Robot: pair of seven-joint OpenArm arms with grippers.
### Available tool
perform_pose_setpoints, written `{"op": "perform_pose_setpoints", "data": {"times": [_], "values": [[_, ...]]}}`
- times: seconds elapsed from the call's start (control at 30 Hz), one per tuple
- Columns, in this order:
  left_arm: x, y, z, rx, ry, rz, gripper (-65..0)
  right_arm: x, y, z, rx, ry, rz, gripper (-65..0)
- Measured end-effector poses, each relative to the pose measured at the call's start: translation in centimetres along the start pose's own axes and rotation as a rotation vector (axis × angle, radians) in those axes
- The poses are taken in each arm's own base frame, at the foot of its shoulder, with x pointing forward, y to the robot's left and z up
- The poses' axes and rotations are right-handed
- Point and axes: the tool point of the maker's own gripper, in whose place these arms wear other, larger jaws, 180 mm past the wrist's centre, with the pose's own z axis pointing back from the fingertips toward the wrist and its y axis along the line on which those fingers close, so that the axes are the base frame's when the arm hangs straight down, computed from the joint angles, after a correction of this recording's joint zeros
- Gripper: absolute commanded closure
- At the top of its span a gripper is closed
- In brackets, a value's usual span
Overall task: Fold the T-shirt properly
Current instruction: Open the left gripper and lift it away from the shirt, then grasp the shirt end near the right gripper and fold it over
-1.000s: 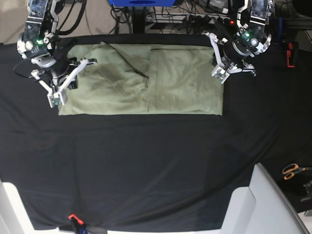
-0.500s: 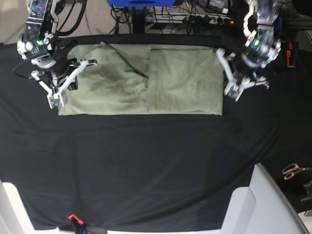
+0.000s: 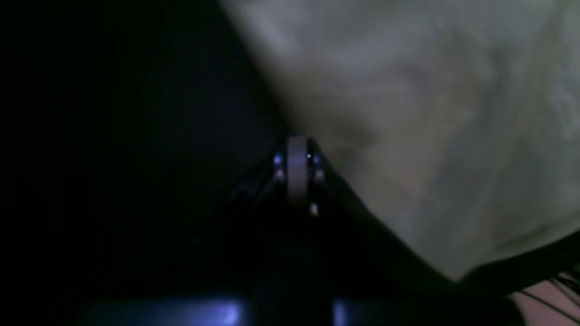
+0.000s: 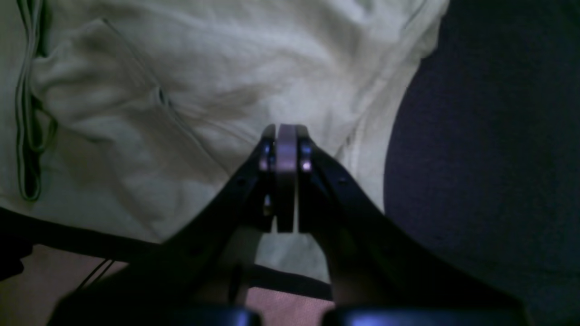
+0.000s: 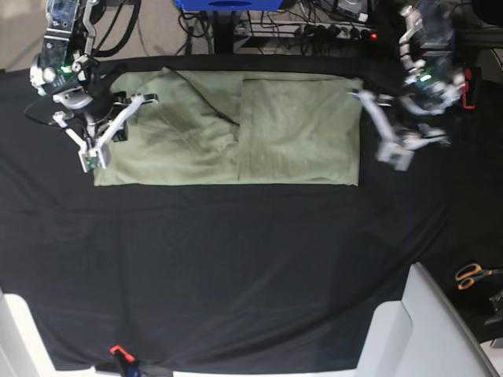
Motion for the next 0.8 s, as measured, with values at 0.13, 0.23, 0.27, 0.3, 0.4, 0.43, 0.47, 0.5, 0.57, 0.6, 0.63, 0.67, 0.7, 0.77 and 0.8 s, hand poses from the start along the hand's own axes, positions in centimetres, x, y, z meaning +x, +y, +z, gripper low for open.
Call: {"op": "perform_pose_setpoints", "data": {"times": [0.13, 0.23, 0.27, 0.3, 0.4, 0.43, 0.47, 0.5, 0.57, 0.6, 0.63, 0.67, 0.7, 0.77, 0.8], "values": [[-2.9, 2.4, 1.9, 0.073, 0.053, 0.037, 0.0, 1.7, 1.1, 0.0, 0.084, -0.068, -0.1, -14.7], [-5.2, 2.2, 2.8, 0.035, 0.055, 0.19, 0.0, 3.6, 0.6, 0.3, 0.176, -0.143, -0.276, -40.4], [-5.8, 2.5, 3.2, 0.028, 0.045, 0.251, 0.0, 3.5, -0.7, 0.4, 0.175, -0.138, -0.314, -48.8], [-6.4, 3.0, 3.5, 0.028, 0.034, 0.317, 0.0, 3.4, -1.9, 0.4, 0.187, -0.128, -0.351, -56.4], [-8.2, 3.9, 4.1, 0.019, 0.035, 0.428, 0.0, 3.2, -5.1, 0.6, 0.235, -0.134, -0.467, -65.0], [-8.7, 3.9, 4.0, 0.01, 0.041, 0.447, 0.0, 3.3, -6.2, 0.7, 0.262, -0.156, -0.509, -65.0], [-9.2, 3.8, 3.9, 0.006, 0.058, 0.451, 0.0, 3.1, -6.9, 0.7, 0.283, -0.168, -0.531, -65.0], [-9.5, 3.8, 3.9, 0.008, 0.068, 0.449, 0.0, 2.8, -7.3, 0.5, 0.313, -0.168, -0.55, -65.0], [-9.8, 3.8, 3.9, 0.015, 0.08, 0.434, 0.0, 1.4, -8.9, -0.3, 0.315, -0.12, -0.575, -65.0], [-9.8, 3.7, 3.8, 0.015, 0.082, 0.43, 0.0, 0.5, -10.0, -0.8, 0.299, -0.089, -0.59, -65.0], [-9.7, 3.5, 3.8, 0.01, 0.081, 0.416, 0.0, -0.1, -10.7, -1.1, 0.289, -0.075, -0.61, -65.0], [-9.5, 3.6, 3.8, 0.015, 0.067, 0.41, 0.0, -0.7, -11.2, -1.5, 0.283, -0.063, -0.636, -65.0], [-9.0, 3.9, 3.8, 0.023, 0.034, 0.402, 0.0, -1.4, -11.2, -1.8, 0.288, -0.049, -0.662, -65.0], [-8.2, 3.9, 3.8, 0.012, -0.007, 0.371, 0.0, -2.9, -10.3, -2.4, 0.309, -0.009, -0.684, -65.0], [-8.0, 3.6, 3.8, -0.005, -0.021, 0.363, 0.0, -3.4, -9.7, -2.5, 0.33, -0.005, -0.676, -65.0]]}}
